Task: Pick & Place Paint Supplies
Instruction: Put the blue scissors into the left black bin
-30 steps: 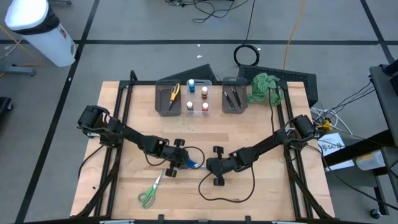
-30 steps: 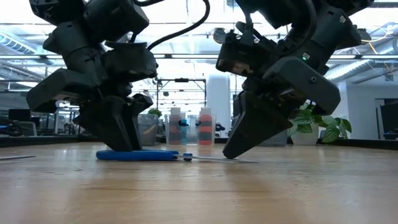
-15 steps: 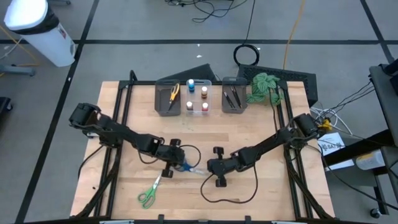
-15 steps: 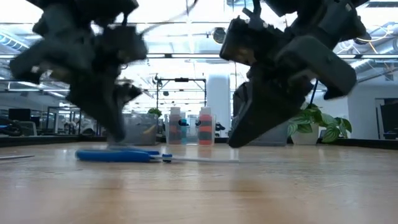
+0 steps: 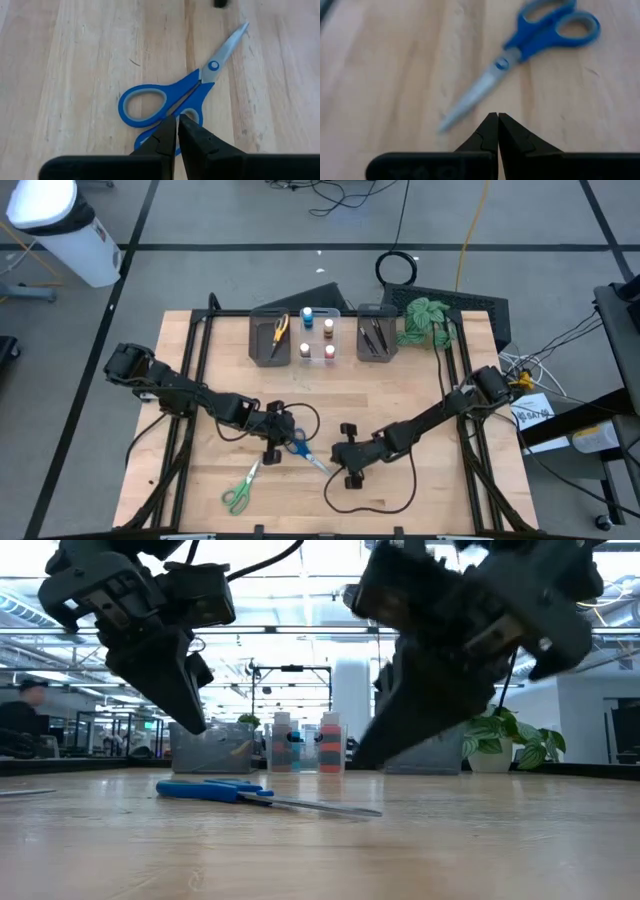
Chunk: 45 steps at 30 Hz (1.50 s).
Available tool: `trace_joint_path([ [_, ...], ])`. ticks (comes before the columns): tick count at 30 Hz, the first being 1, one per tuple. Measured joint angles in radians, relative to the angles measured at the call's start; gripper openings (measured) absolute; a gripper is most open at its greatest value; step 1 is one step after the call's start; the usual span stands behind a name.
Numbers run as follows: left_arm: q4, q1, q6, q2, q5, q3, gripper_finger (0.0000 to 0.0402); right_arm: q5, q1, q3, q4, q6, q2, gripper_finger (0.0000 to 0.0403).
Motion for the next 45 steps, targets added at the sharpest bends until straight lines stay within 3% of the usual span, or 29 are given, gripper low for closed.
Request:
trace_joint_path([
  [5,0.004,0.0,-0.037,0.0,-0.011,0.0,0.0029,-0.001,0.023,0.0,0.103,-0.02,0.002,0.0],
  [12,0.083,-0.025,-0.065,-0.002,-0.238,0.001,0.003,-0.064,0.045,0.002,0.21,0.021,0.031,0.0],
  [16,0.113,-0.026,-0.071,-0.002,-0.255,0.002,0.003,-0.153,0.047,0.011,0.279,0.034,0.094,0.0],
  [23,0.113,-0.018,-0.063,-0.002,-0.266,0.002,0.003,-0.213,0.035,0.044,0.271,0.043,0.139,0.0],
  [39,0.096,-0.044,-0.115,-0.002,-0.231,0.003,0.0031,-0.145,-0.021,0.046,0.027,0.015,0.107,0.0],
  [45,0.057,-0.108,-0.171,-0.009,-0.231,0.003,0.0031,0.061,-0.026,0.041,-0.178,-0.023,0.025,0.0],
])
